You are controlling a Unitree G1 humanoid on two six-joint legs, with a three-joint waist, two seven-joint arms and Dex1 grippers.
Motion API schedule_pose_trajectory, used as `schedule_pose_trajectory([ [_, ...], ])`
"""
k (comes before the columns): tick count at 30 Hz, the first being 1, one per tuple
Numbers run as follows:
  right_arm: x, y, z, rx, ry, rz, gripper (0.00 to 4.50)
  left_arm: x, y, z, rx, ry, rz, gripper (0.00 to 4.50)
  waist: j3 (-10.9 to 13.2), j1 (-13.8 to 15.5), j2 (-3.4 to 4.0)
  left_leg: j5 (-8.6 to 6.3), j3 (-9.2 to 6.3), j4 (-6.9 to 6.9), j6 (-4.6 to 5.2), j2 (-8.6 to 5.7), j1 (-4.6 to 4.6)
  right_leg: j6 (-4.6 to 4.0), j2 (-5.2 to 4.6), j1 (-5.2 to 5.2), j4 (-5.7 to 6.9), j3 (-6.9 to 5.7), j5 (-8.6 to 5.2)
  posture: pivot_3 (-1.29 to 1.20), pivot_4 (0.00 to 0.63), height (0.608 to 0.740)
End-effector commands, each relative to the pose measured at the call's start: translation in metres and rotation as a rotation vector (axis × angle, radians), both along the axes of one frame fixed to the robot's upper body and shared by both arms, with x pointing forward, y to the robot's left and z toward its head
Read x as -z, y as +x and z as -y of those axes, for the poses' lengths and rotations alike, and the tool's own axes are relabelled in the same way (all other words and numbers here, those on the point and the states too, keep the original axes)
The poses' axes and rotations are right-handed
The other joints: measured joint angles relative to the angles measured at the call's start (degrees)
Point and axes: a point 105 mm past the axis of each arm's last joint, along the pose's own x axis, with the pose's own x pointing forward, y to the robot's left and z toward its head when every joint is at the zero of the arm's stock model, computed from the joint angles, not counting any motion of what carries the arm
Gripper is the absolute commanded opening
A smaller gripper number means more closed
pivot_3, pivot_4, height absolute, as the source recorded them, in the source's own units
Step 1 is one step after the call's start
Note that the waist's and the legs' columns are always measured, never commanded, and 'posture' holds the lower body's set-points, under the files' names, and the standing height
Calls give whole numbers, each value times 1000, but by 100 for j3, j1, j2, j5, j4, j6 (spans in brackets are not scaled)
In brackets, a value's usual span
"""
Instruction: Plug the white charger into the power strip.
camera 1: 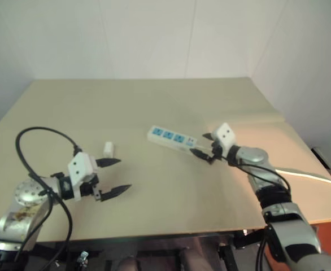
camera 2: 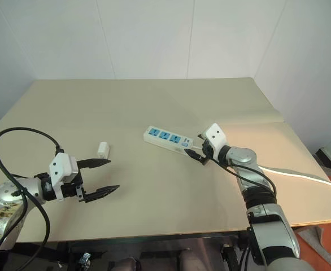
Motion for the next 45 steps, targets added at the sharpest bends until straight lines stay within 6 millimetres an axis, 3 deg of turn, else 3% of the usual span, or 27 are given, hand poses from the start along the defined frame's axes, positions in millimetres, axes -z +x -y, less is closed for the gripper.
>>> schedule_pose_trajectory([
  [1,-21,2,-4,-63,55,52,4481,-9,-5,1,15,2,42,4491,0,-11,0,0,0,0,0,0,0,0,0,0,0,0,0,0,150,740],
  [10,-13,4,5,-108,44,-27,4481,-10,-8,0,3,1,46,4491,1,-13,1,0,-2,0,0,1,2,-1,0,1,2,-1,1,0,150,740],
  [21,8,27,32,128,-103,-55,4481,-11,-9,2,7,2,52,4491,1,-38,2,0,0,-2,0,0,2,-2,1,0,2,0,1,0,150,740],
  [24,15,24,28,89,-123,-84,3946,-11,-9,1,7,5,51,4500,1,-37,2,0,-1,-3,0,0,2,-2,1,0,1,0,1,0,150,740],
  [31,19,15,21,-3,-107,-130,1451,-11,-11,2,4,7,47,4500,1,-35,2,0,-1,-3,0,0,5,-2,0,4,1,0,1,0,150,740],
  [35,20,-1,16,-155,-110,-159,82,-9,-12,2,3,2,44,4500,1,-35,2,0,-1,-3,0,0,5,-2,1,3,1,0,1,0,150,740],
  [40,17,-39,7,-389,-140,-160,15,-8,-13,2,0,-4,39,4500,3,-12,5,-1,-3,-4,0,-1,1,-1,-2,2,1,-2,0,0,150,740],
  [42,16,-64,1,-489,-146,-157,15,-7,-13,2,-1,-4,36,4500,3,1,6,-1,-4,-3,0,0,1,-1,-2,2,2,-2,1,0,150,740],
  [45,21,-86,-9,-513,-163,-155,15,-5,-12,3,12,-7,27,4500,4,-2,7,-1,-6,-3,0,0,1,1,-2,1,4,-4,-1,0,150,740],
])
